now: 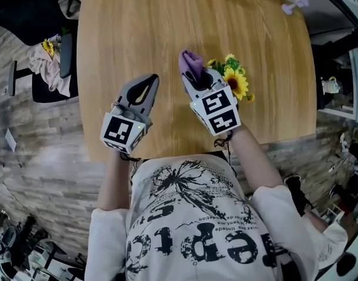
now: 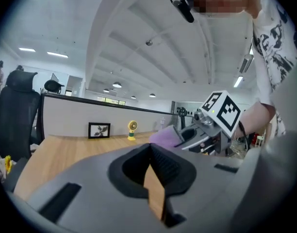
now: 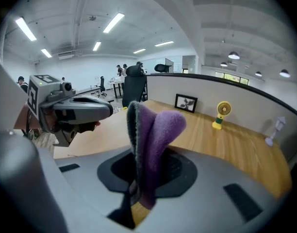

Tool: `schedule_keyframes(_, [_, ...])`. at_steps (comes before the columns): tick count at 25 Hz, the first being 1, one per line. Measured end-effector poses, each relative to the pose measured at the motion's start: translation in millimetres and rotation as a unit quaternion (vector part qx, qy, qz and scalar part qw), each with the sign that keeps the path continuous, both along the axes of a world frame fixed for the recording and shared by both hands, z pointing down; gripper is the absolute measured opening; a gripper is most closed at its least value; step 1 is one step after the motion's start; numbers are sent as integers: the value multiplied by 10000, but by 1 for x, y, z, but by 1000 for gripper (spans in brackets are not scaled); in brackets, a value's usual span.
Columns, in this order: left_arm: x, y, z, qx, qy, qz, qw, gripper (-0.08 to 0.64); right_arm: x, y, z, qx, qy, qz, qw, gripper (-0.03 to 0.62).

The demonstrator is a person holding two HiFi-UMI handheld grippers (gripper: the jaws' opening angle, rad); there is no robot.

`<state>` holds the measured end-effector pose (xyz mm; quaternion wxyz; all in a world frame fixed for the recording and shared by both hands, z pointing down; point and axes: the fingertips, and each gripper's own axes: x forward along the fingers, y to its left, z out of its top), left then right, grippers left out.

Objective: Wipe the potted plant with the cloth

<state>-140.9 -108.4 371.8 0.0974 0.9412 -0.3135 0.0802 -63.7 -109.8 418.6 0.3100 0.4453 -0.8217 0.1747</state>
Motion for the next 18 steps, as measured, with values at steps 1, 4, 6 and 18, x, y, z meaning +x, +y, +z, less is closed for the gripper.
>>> schedule_keyframes(1, [-5, 1, 3, -24, -8, 30, 10000, 3, -6, 3, 10, -105, 17, 88, 9999, 78])
schedule_keyframes(4, [-19, 4, 11, -111, -23, 91, 9999, 3, -20, 9, 39, -411, 29, 409, 9983, 78])
schedule_keyframes(6, [-26, 5, 16, -171, -35, 131, 9998, 3, -25, 12, 57, -593, 40, 616, 9963, 78])
schedule_keyframes(18, [-28, 10, 49, -393, -130, 571, 9975, 3, 12, 19, 108, -1252, -472, 2530, 9582, 78])
